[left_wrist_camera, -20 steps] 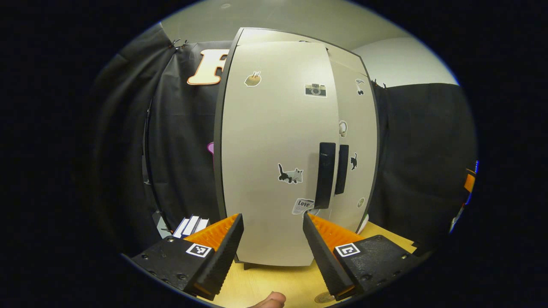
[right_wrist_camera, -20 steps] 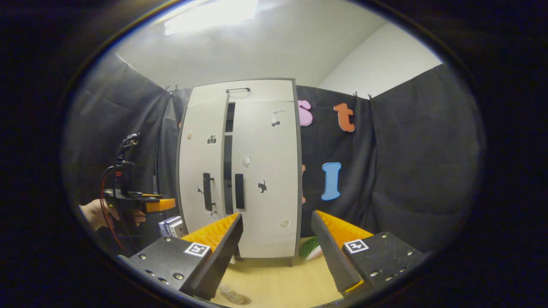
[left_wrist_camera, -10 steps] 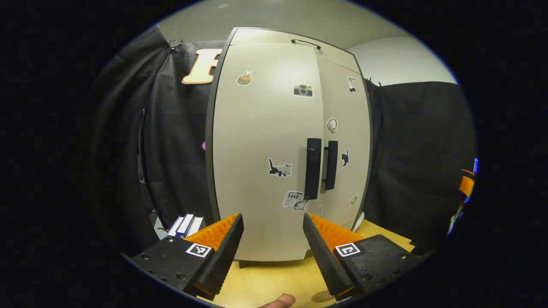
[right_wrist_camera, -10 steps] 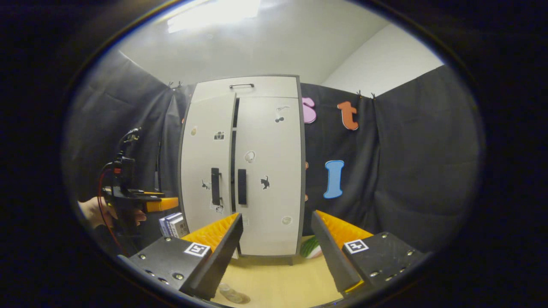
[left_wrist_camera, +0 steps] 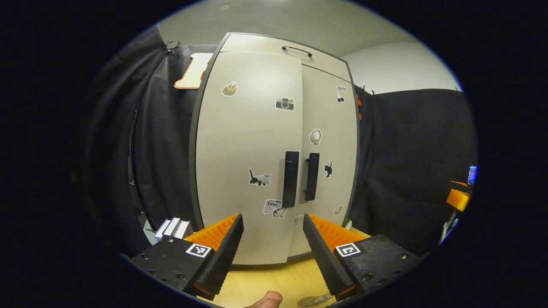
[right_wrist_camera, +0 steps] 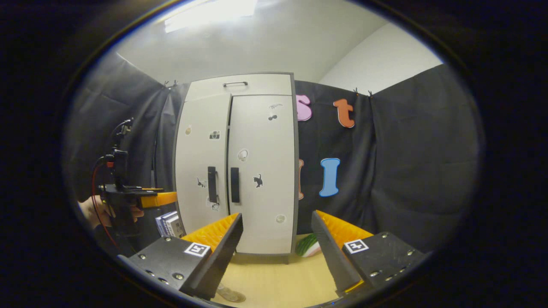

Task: Grasp the bottle in the cabinet with the left hand and place it on the coaster, then close the right door with the right hand and the left door with the left hand.

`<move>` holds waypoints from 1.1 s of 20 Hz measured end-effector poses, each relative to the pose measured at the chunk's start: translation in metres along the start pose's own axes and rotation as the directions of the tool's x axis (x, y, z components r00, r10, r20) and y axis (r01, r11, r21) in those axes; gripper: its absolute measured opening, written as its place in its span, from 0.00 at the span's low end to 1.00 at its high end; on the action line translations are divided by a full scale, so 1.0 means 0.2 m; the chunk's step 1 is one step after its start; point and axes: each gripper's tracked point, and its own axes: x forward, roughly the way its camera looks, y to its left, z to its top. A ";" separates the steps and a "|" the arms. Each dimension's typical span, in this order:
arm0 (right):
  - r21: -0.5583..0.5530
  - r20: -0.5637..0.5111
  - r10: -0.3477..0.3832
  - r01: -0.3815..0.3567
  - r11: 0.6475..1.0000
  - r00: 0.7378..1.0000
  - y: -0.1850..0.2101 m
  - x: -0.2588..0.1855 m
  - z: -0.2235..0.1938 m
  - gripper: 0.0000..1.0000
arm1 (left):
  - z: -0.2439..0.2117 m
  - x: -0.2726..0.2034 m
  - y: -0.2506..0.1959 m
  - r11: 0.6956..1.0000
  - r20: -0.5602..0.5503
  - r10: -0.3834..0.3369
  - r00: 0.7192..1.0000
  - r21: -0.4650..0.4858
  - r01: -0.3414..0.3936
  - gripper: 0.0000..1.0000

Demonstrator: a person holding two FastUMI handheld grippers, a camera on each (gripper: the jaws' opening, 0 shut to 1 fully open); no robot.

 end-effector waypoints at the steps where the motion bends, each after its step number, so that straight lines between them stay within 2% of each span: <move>1: 0.002 0.008 -0.004 0.004 1.000 1.000 -0.02 0.01 0.01 0.94 | 0.02 0.01 0.00 1.000 0.007 0.004 1.000 -0.001 -0.004 0.90; 6: 0.009 0.026 -0.031 0.031 0.999 0.999 -0.06 0.05 0.02 0.94 | -0.02 0.00 -0.03 0.999 -0.010 -0.023 1.000 0.041 0.023 0.90; 7: 0.006 0.035 -0.030 0.030 1.000 0.999 -0.05 0.05 0.03 0.98 | -0.02 -0.01 -0.04 0.999 -0.003 -0.030 1.000 0.041 0.030 0.90; 9: -0.005 0.042 -0.030 0.031 1.000 0.999 -0.05 0.06 0.02 0.98 | -0.03 -0.02 -0.06 0.999 0.005 -0.038 0.999 0.031 0.038 0.90; 10: -0.005 0.038 -0.029 0.029 1.000 0.999 -0.04 0.07 0.02 0.94 | -0.03 -0.02 -0.07 0.999 0.007 -0.037 0.999 0.027 0.037 0.90; 11: -0.003 0.033 -0.022 0.022 1.000 0.999 -0.03 0.06 0.01 0.98 | -0.04 -0.03 -0.08 0.999 0.003 -0.034 0.999 0.024 0.034 0.90; 12: -0.004 0.027 -0.017 0.017 1.000 0.999 -0.02 0.07 0.00 0.94 | -0.06 -0.03 -0.10 0.999 0.000 -0.034 0.999 0.017 0.034 0.90; 13: -0.009 0.031 -0.015 0.015 1.000 0.999 -0.03 0.06 0.00 0.98 | -0.07 -0.03 -0.11 0.999 -0.005 -0.034 0.999 0.008 0.034 0.90; 19: -0.052 0.081 0.084 -0.080 0.995 0.993 -0.03 0.10 0.04 0.98 | -0.10 -0.02 -0.21 1.000 -0.026 0.011 1.000 0.025 -0.010 0.90; 22: -0.043 0.077 0.088 -0.085 0.995 0.993 -0.11 0.16 0.04 0.98 | -0.08 0.00 -0.28 0.999 -0.016 0.044 0.999 0.028 -0.044 0.90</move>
